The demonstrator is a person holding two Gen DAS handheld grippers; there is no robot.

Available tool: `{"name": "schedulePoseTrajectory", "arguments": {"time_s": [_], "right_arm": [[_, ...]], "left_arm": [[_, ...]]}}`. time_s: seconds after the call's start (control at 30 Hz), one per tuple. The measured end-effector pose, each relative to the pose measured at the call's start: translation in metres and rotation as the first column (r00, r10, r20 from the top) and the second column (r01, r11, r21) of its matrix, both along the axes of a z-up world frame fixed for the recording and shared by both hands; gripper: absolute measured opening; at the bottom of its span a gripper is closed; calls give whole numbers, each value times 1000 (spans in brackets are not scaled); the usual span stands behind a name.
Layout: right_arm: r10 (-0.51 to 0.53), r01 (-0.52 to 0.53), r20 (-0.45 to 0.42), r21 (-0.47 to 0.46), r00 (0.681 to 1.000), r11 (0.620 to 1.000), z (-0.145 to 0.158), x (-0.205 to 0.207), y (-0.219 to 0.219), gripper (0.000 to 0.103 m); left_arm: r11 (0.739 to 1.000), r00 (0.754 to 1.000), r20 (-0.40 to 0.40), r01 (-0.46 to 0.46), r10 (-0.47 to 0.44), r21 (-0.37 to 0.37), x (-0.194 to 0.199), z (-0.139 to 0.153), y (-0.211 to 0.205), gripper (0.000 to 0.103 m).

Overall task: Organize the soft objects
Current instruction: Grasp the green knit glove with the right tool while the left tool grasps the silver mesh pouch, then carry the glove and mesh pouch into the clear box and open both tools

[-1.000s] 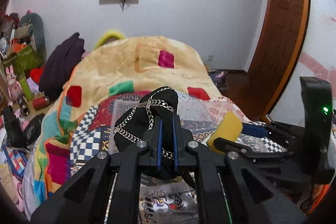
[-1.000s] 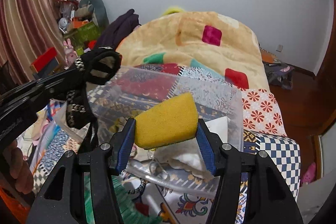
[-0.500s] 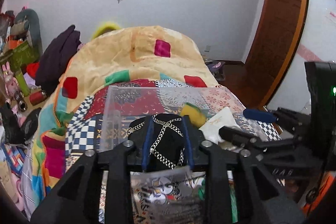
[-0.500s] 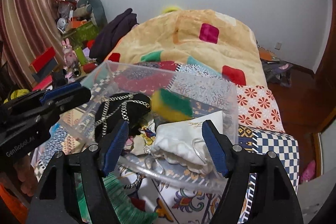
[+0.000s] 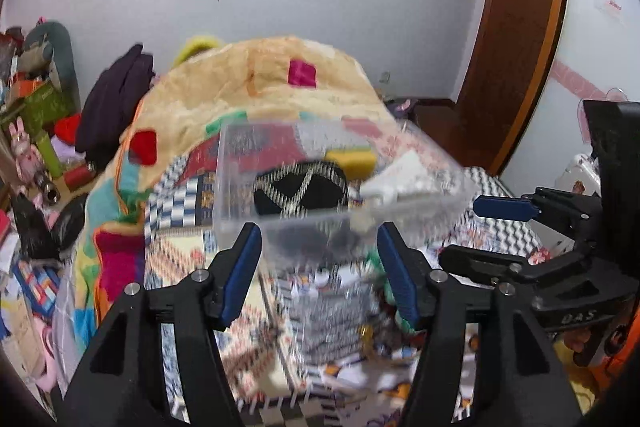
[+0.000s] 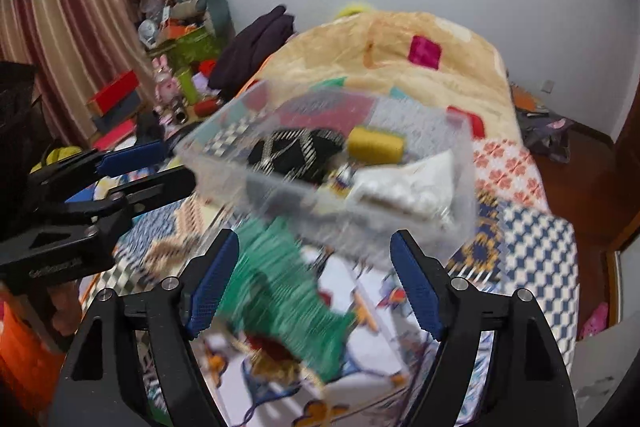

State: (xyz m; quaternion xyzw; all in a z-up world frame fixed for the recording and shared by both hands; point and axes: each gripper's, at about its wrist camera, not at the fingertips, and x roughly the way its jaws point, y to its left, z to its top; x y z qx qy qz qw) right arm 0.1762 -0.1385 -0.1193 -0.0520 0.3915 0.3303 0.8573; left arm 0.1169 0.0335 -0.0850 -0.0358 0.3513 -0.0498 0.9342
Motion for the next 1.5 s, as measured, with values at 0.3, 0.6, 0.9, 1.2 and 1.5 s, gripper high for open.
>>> {"name": "schedulePoseTrajectory", "arguments": {"time_s": [0.3,0.6,0.9,1.2,1.5], "right_arm": [[50,-51,-100,-9,994,999,-30,-3,10,71],[95,-98,-129,-11,987,995,-38,-12,13,25],[53,-53,-54,4,997,999,-19,-19,-4,10],[6,-7,34,22,999,1000,9,-22,-15,10],[-54,49,92,65,994,997,31,-13,-23,10]], "left_arm": [[998,989,-143,-36,29,-44,-3,-50,11,60],[998,983,-181,15,-27,-66,3,-63,-4,60],[994,979,-196,35,-55,-105,9,-70,-8,48],[995,988,-140,55,-67,-87,-4,-57,-10,20],[996,999,8,39,-39,-79,-23,-4,-4,12]]}}
